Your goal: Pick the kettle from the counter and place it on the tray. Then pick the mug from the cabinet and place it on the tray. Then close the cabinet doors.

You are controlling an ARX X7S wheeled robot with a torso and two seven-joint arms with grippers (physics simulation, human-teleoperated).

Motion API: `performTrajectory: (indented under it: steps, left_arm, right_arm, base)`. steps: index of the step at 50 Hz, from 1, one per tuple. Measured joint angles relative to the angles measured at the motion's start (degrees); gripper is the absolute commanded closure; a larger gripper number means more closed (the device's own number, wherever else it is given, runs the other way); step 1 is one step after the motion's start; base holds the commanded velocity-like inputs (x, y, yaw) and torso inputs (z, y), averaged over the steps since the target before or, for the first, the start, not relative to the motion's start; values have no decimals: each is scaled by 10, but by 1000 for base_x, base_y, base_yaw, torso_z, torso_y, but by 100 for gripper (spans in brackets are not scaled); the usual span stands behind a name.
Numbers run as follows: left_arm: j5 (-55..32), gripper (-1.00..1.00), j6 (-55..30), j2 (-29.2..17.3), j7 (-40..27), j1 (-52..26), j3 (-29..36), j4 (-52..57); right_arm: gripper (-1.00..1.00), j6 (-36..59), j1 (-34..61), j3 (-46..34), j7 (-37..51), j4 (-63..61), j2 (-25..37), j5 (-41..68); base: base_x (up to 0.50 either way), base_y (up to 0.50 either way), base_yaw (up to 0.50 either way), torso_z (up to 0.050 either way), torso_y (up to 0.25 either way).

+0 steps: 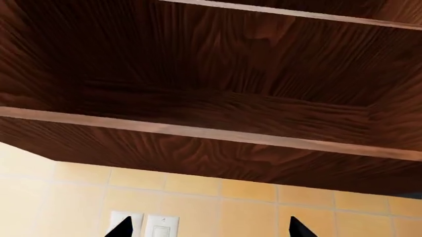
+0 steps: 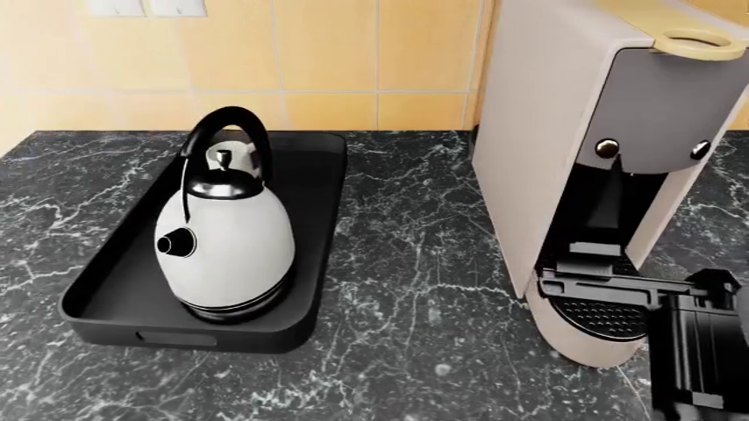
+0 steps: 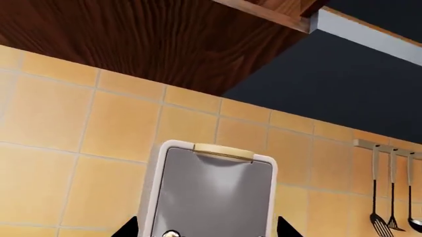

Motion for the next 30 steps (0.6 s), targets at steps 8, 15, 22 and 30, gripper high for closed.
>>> performTrajectory:
  steps: [8,15,22,30]
  left_arm:
    - [-73,-100,-25,11,-61,-22,-35,5]
    - [-104,-100,-39,19,-90,-32,-47,6]
    - [-123,-100,-52,26,-106,-37,-56,5]
    - [-136,-100,-63,34,-114,-37,-66,4]
  right_arm:
    - [-100,-31,56,-66,23,-15,19,-18]
    - [-100,-59,109,-123,34,-21,43,-32]
    - [-100,-86,162,-178,39,-24,67,-44]
    - [-100,-108,218,-232,41,-26,86,-52]
  base:
    - [0,-500,0,0,0]
    - [-1,-500,0,0,0]
    - [-1,-500,0,0,0]
    - [-1,-500,0,0,0]
